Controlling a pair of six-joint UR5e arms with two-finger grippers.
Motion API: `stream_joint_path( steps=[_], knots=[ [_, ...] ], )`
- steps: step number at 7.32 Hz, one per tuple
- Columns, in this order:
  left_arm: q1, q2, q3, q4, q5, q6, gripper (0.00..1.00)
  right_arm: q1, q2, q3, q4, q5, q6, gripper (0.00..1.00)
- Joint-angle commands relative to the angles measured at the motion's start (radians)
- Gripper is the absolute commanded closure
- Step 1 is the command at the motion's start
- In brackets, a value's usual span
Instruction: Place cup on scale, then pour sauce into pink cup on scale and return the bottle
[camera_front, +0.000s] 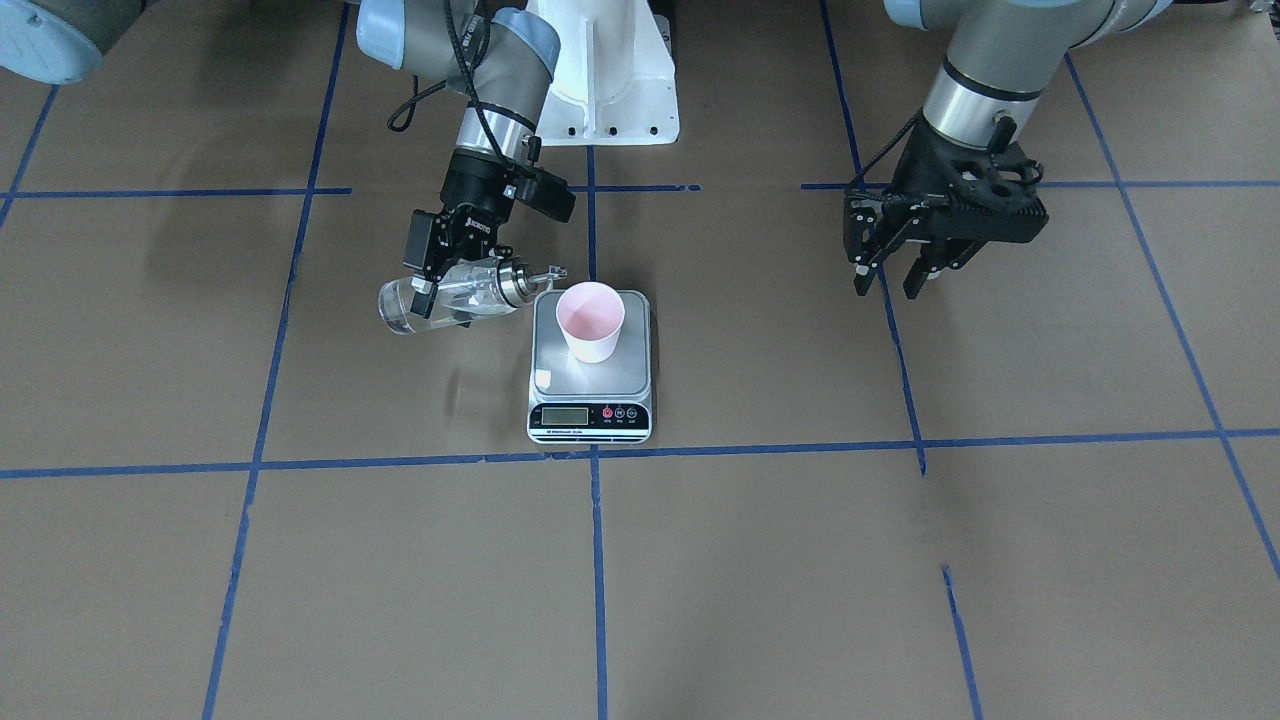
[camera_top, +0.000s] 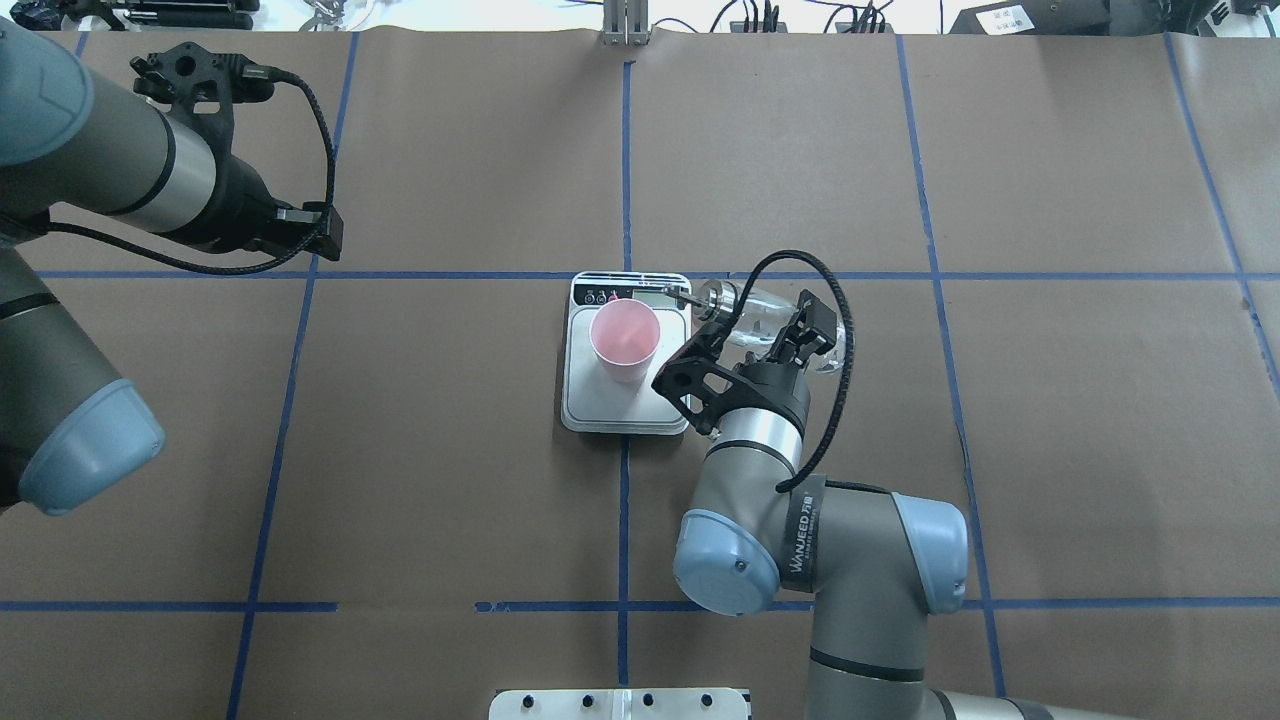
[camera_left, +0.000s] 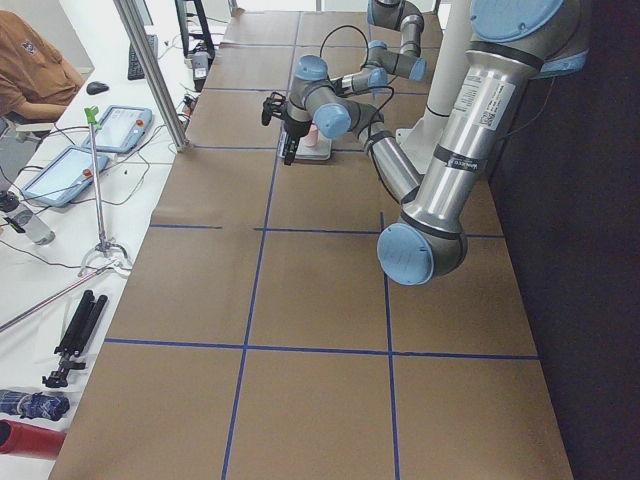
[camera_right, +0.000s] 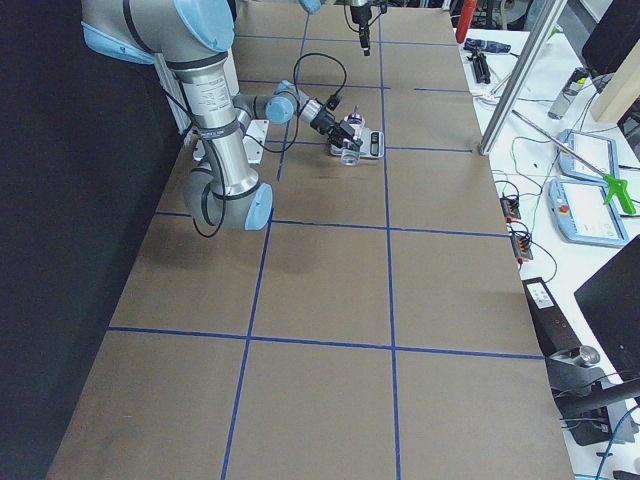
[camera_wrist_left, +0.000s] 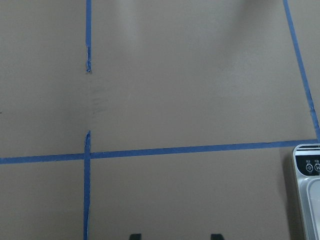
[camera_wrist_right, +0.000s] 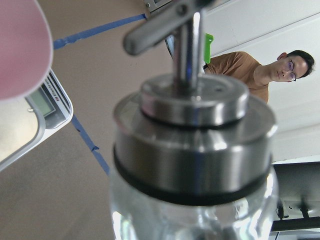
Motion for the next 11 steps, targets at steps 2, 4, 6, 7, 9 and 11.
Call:
stream_joint_path(
  steps=[2, 4, 6, 7, 9, 11],
  knots=[
    [-0.002, 0.002, -0.007, 0.001, -0.002, -0.003, 0.44, 0.0, 0.005, -0.018, -0.009, -0.001, -0.086, 1.0],
    [-0.002, 0.0, -0.009, 0.001, -0.002, -0.005, 0.44, 0.0, 0.004, -0.037, -0.011, -0.003, -0.152, 1.0],
    [-0.002, 0.002, -0.018, 0.004, -0.002, -0.009, 0.43, 0.0, 0.008, -0.037, -0.058, -0.007, -0.177, 1.0],
    [-0.002, 0.002, -0.027, 0.029, -0.002, -0.009, 0.43, 0.007, 0.033, -0.037, -0.086, -0.01, -0.244, 1.0],
    [-0.002, 0.002, -0.041, 0.039, -0.002, -0.009, 0.43, 0.022, 0.041, -0.037, -0.096, -0.032, -0.308, 1.0],
    [0.0, 0.002, -0.04, 0.039, -0.002, -0.009, 0.43, 0.025, 0.039, -0.037, -0.135, -0.062, -0.373, 1.0]
  ],
)
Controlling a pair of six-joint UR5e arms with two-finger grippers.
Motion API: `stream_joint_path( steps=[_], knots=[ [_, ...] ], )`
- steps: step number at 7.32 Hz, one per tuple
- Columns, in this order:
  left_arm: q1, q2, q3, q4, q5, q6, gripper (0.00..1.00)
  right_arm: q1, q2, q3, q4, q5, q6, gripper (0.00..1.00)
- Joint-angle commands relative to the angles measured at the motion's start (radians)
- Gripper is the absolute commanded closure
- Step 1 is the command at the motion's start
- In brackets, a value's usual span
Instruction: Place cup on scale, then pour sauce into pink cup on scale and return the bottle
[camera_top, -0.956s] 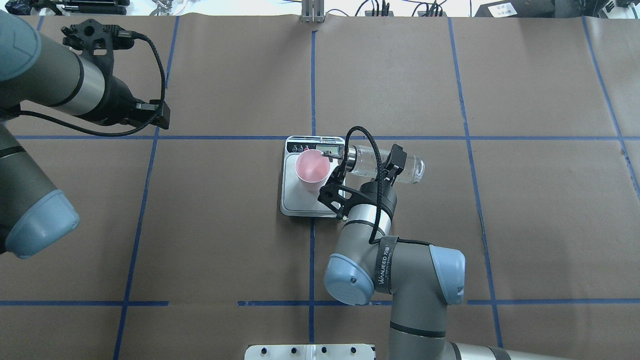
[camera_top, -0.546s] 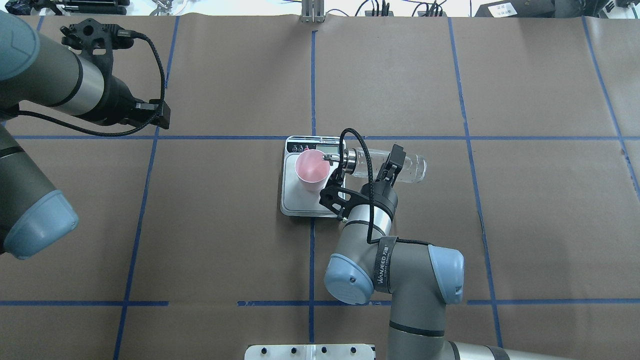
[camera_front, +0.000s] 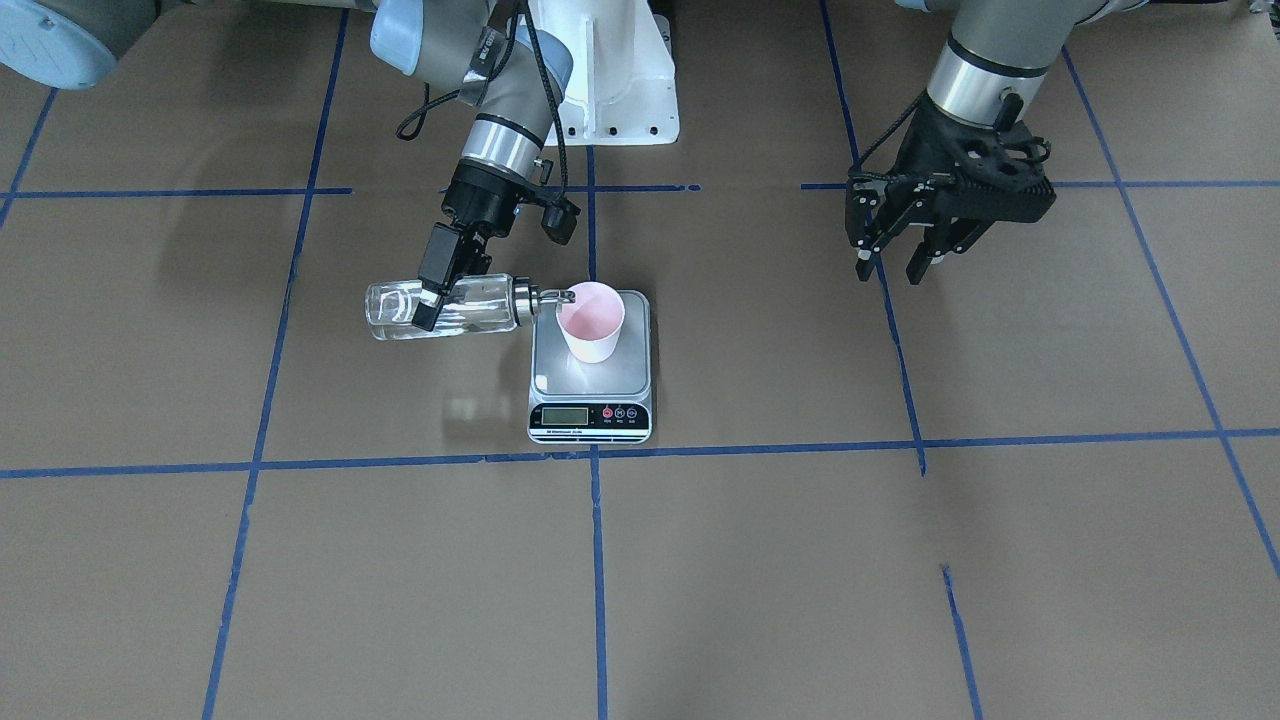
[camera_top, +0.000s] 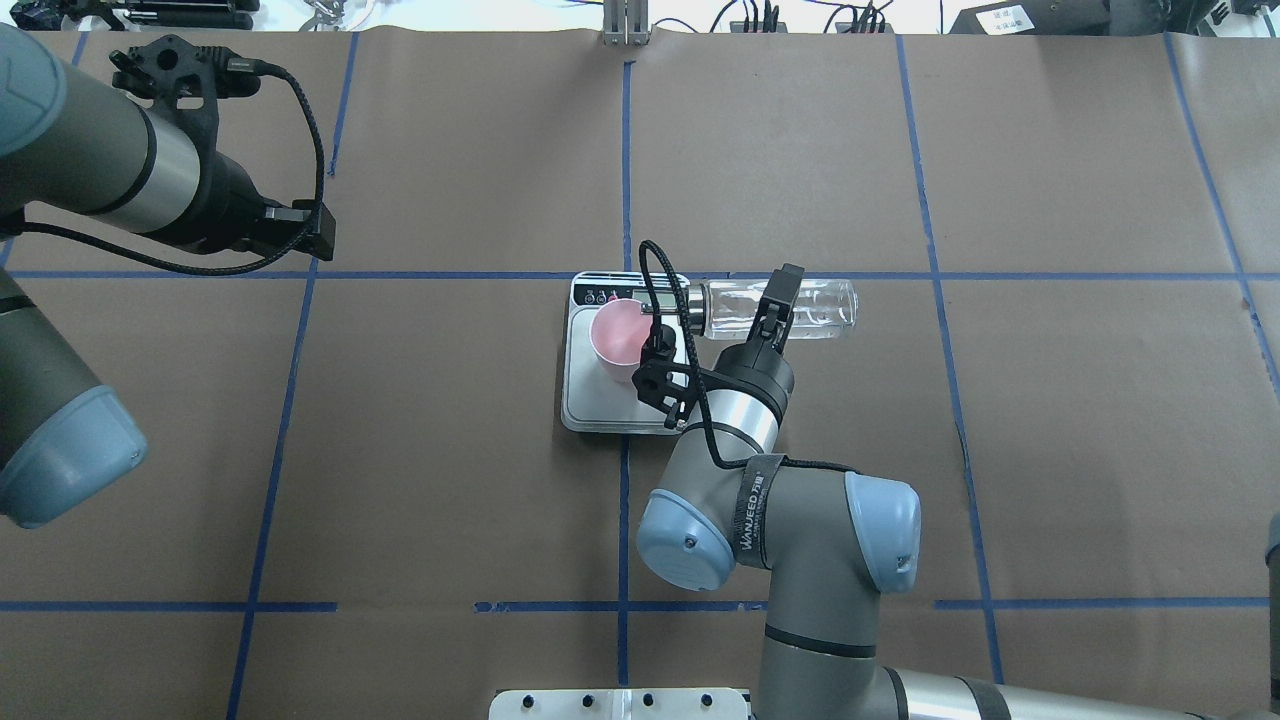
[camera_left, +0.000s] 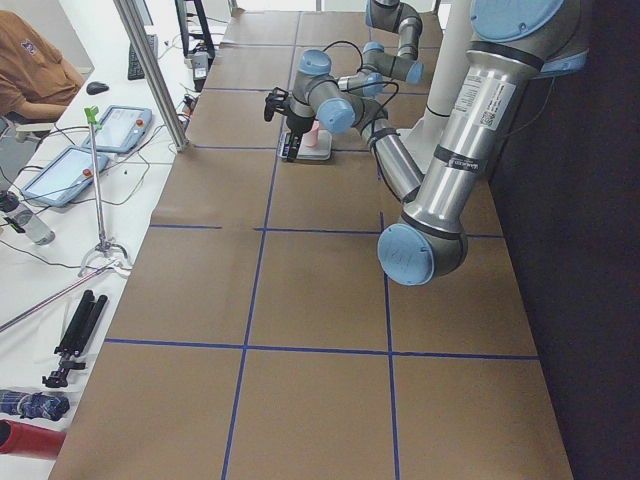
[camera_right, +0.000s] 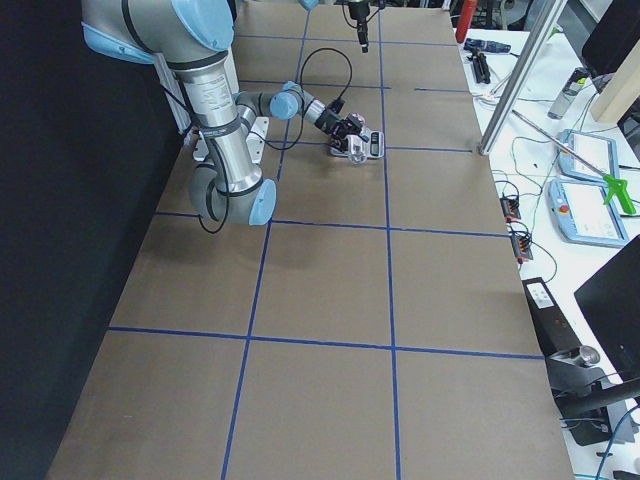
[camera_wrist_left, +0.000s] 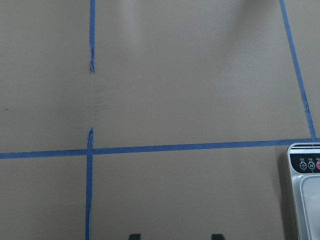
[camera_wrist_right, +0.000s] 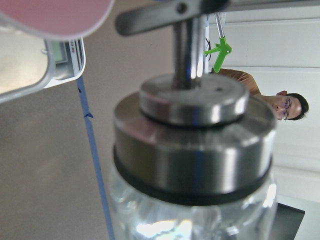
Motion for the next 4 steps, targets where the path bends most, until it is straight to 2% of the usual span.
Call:
stream_joint_path(
  steps=[1, 4],
  knots=[
    [0.001, 0.0, 0.002, -0.001, 0.0, 0.0, 0.43, 0.001, 0.005, 0.003, -0.05, -0.024, -0.052, 1.0],
    [0.002, 0.0, 0.003, 0.001, -0.002, 0.0, 0.43, 0.001, 0.016, 0.002, -0.058, -0.058, -0.119, 1.0]
  ],
)
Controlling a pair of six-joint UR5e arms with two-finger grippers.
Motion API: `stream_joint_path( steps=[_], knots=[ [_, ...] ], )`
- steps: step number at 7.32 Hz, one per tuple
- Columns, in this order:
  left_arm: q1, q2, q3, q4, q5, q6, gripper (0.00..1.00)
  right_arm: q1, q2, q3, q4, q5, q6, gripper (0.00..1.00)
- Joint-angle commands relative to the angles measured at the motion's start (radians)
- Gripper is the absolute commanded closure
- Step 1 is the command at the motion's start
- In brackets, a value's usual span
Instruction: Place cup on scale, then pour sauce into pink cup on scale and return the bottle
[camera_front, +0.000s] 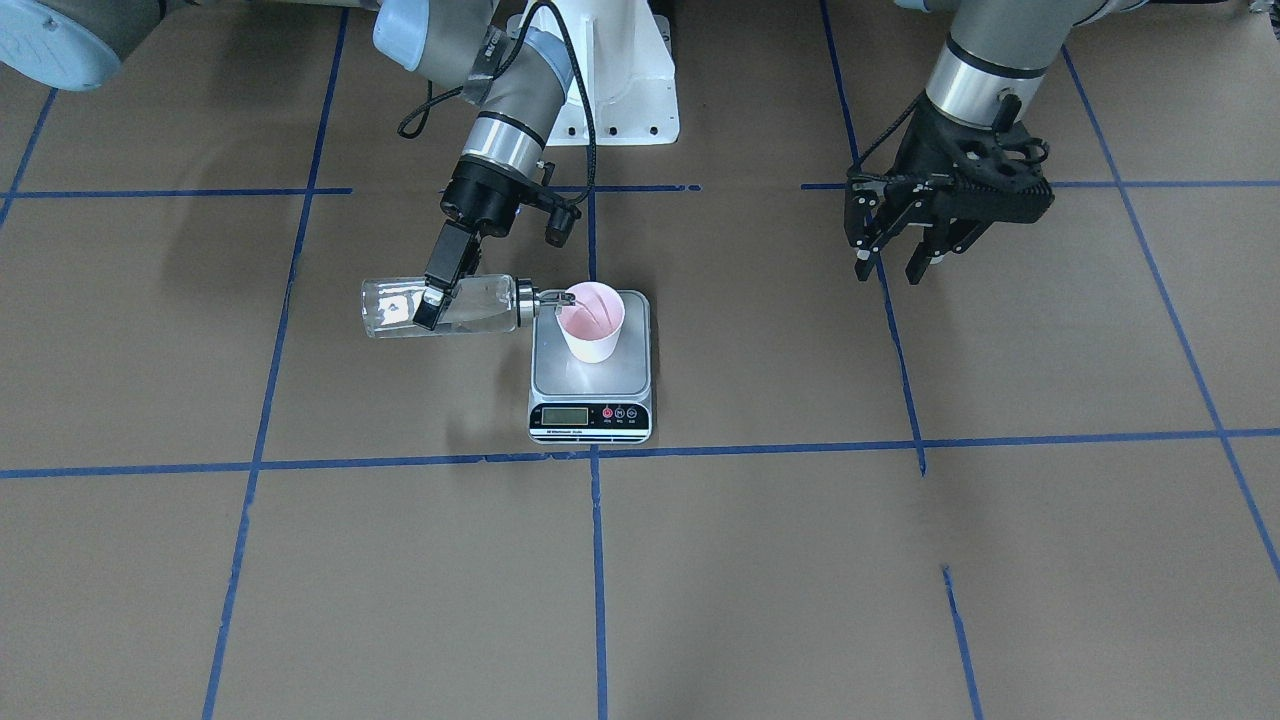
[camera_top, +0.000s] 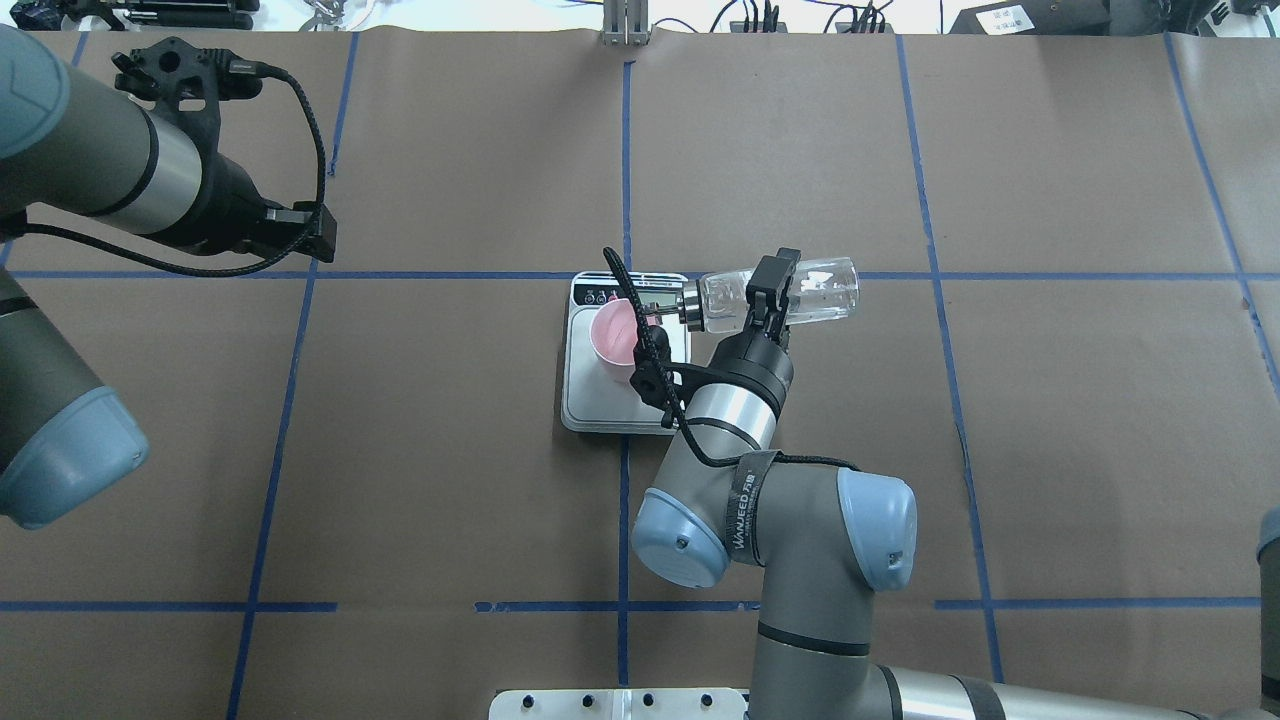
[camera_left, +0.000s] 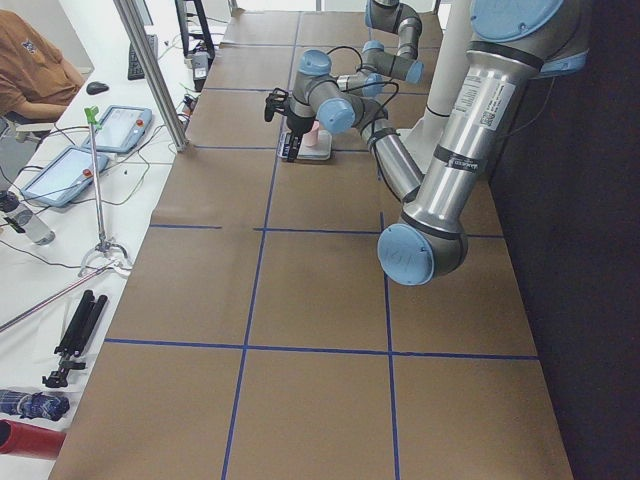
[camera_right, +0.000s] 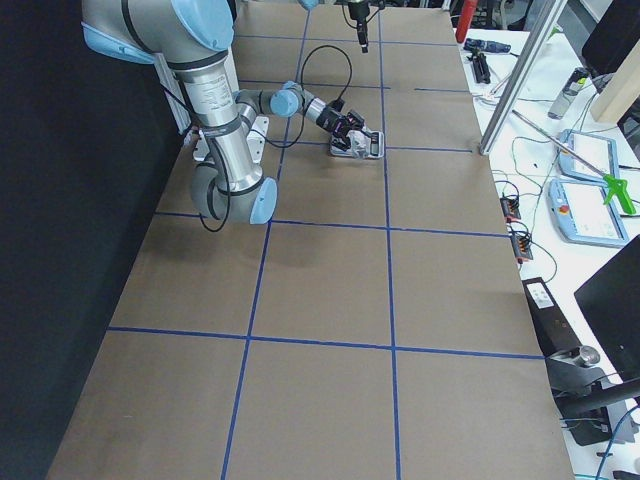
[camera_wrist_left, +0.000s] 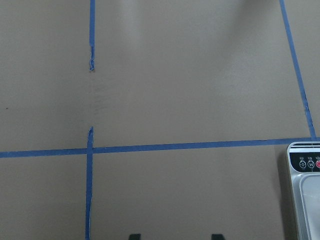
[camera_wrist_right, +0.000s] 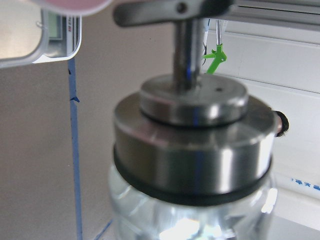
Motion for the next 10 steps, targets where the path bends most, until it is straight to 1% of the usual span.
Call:
stream_joint_path(
  steps=[1, 3, 5, 7, 9, 10],
  knots=[
    [0.001, 0.0, 0.003, -0.001, -0.001, -0.002, 0.43, 0.001, 0.001, 0.0, -0.004, -0.014, -0.014, 1.0],
    [0.002, -0.002, 0.001, 0.0, -0.001, -0.003, 0.43, -0.001, 0.001, 0.0, -0.026, -0.041, -0.063, 1.0],
    [0.002, -0.002, 0.001, -0.001, -0.001, -0.003, 0.43, -0.001, 0.001, 0.001, -0.028, -0.043, -0.067, 1.0],
    [0.004, -0.002, 0.001, 0.0, -0.001, -0.003, 0.42, 0.001, -0.001, 0.0, -0.03, -0.063, -0.103, 1.0],
    [0.004, -0.002, 0.001, -0.001, -0.001, -0.003, 0.42, 0.002, 0.004, 0.006, -0.028, -0.063, -0.09, 1.0],
    [0.004, -0.002, 0.001, -0.001, -0.001, -0.003, 0.42, 0.005, 0.002, 0.009, -0.021, -0.06, -0.039, 1.0]
  ],
)
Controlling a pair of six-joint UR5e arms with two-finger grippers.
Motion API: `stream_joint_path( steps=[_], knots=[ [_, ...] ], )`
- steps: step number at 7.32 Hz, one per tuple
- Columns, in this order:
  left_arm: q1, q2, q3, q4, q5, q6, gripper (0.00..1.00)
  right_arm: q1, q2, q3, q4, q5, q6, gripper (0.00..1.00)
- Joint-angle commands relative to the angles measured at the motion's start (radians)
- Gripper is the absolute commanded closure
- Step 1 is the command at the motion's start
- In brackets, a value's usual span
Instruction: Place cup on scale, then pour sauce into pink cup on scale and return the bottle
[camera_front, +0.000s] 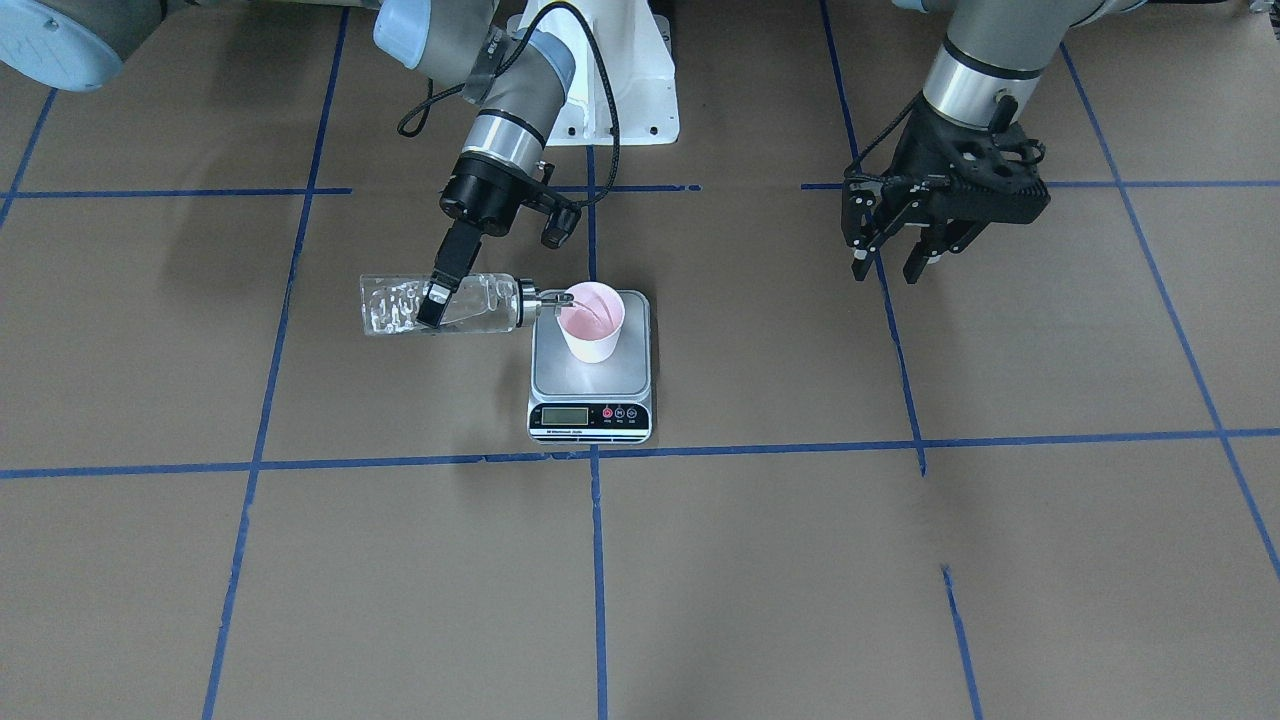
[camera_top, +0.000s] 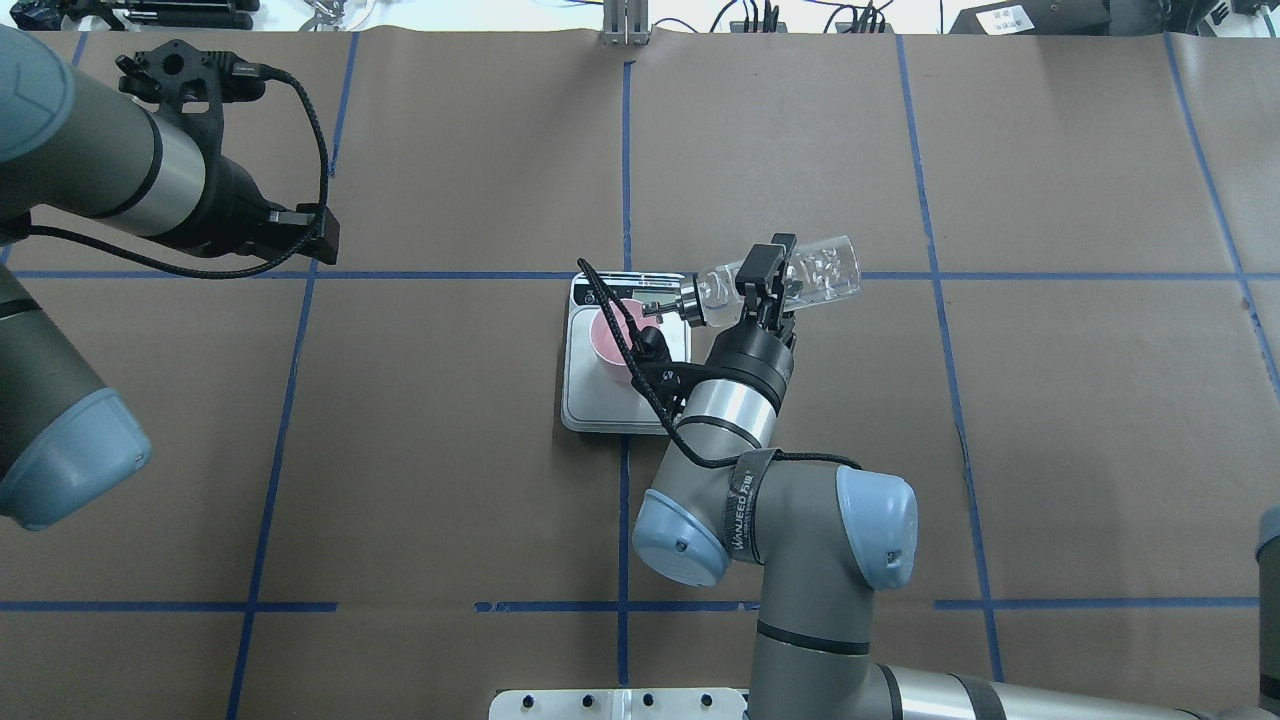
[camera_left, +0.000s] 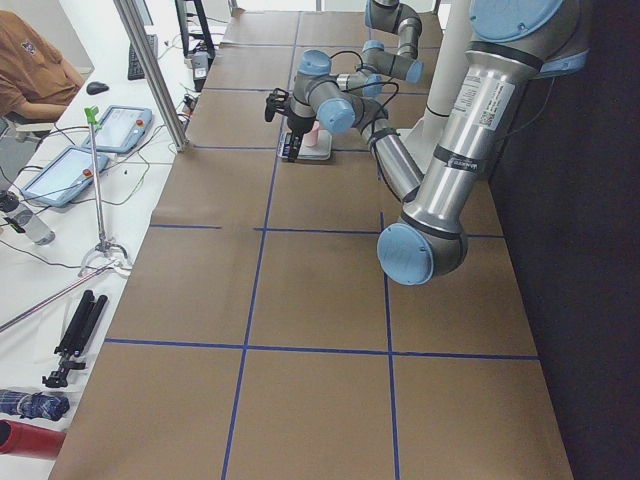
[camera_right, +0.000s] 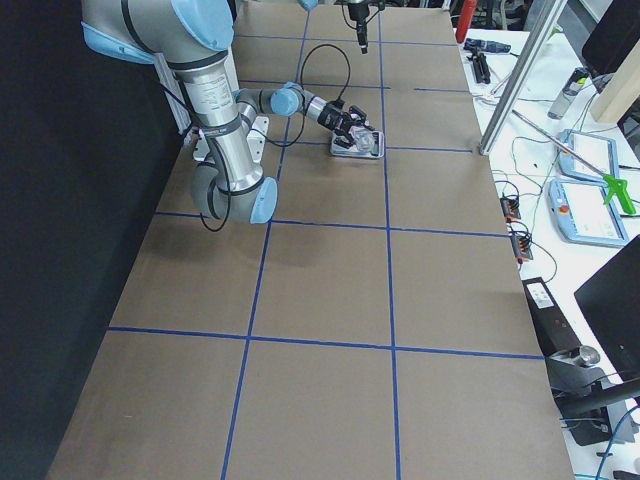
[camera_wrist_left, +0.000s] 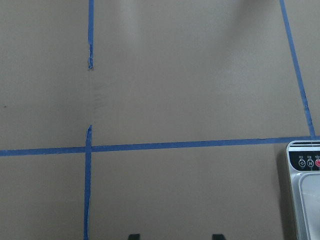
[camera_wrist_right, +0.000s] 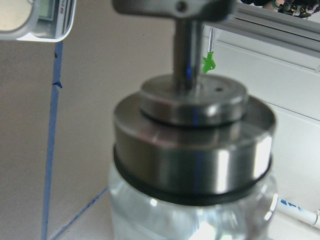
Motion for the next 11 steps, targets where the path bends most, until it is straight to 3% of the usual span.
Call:
stream_joint_path(
  steps=[1, 4, 7, 9, 11],
  knots=[
    [0.0, 0.0, 0.0, -0.001, 0.0, 0.0, 0.42, 0.003, -0.002, 0.003, 0.006, 0.01, 0.128, 1.0],
    [-0.001, 0.0, -0.003, 0.001, 0.0, 0.0, 0.42, -0.013, -0.012, 0.003, 0.035, 0.05, 0.367, 1.0],
    [-0.001, 0.0, -0.005, -0.001, 0.0, 0.0, 0.42, -0.027, -0.052, -0.002, 0.23, 0.065, 0.439, 1.0],
    [-0.001, 0.0, -0.005, 0.001, 0.0, 0.0, 0.42, -0.025, -0.104, 0.003, 0.459, 0.129, 0.445, 1.0],
    [-0.001, 0.0, -0.003, 0.001, 0.0, 0.0, 0.42, -0.014, -0.133, 0.006, 0.603, 0.203, 0.551, 1.0]
  ],
)
